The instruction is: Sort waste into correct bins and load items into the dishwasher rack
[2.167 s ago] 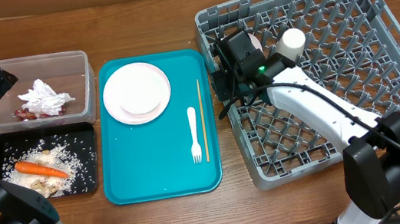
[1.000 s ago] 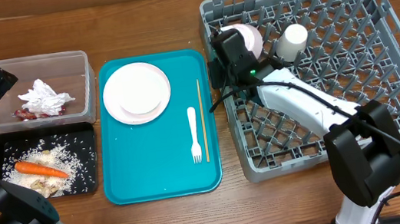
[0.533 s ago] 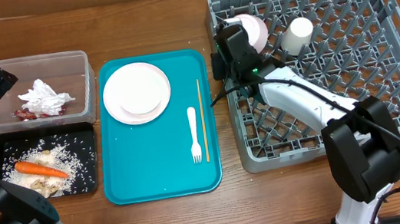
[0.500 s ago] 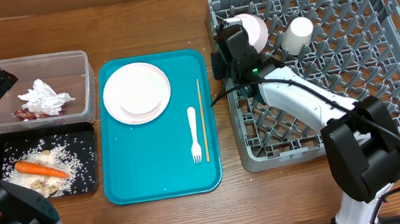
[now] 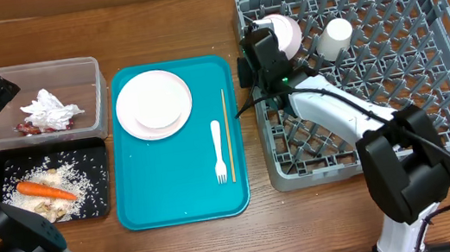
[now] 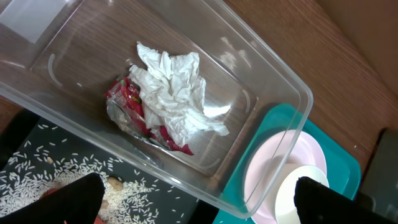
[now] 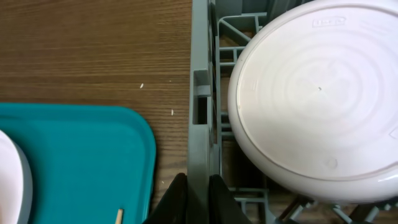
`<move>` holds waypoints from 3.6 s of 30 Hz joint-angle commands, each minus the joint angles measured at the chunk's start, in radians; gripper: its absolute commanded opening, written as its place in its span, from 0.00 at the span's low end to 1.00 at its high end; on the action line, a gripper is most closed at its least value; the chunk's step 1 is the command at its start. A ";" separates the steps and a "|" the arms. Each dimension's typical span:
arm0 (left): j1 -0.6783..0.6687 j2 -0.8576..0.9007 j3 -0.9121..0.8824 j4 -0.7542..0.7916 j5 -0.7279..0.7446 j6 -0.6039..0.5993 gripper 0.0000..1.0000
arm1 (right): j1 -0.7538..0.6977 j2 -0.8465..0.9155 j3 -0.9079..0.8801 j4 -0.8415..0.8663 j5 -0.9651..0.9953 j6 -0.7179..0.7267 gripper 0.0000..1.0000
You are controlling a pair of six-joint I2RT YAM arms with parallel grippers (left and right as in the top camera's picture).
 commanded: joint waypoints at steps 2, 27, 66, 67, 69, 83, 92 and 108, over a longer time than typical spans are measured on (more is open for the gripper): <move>-0.007 0.007 -0.002 0.000 -0.003 -0.009 1.00 | -0.013 -0.014 0.031 0.055 0.035 -0.001 0.08; -0.007 0.007 -0.002 0.000 -0.003 -0.009 1.00 | -0.002 -0.304 0.032 -0.200 -0.036 -0.008 0.69; -0.007 0.007 -0.002 0.000 -0.003 -0.009 1.00 | 0.214 0.006 0.030 0.080 -0.347 -0.004 0.52; -0.007 0.007 -0.002 0.000 -0.003 -0.009 1.00 | 0.215 0.011 0.030 0.090 -0.346 -0.004 0.52; -0.007 0.007 -0.002 0.000 -0.003 -0.009 1.00 | 0.217 0.028 0.030 0.110 -0.347 -0.004 0.52; -0.006 0.007 -0.002 0.000 -0.003 -0.009 1.00 | 0.224 0.090 0.089 0.057 -0.350 -0.015 0.49; -0.009 0.007 -0.002 0.000 -0.003 -0.009 1.00 | 0.226 0.090 0.327 -0.199 -0.336 -0.034 0.41; -0.009 0.007 -0.002 0.000 -0.003 -0.009 1.00 | 0.304 0.222 0.328 -0.100 -0.232 -0.107 0.47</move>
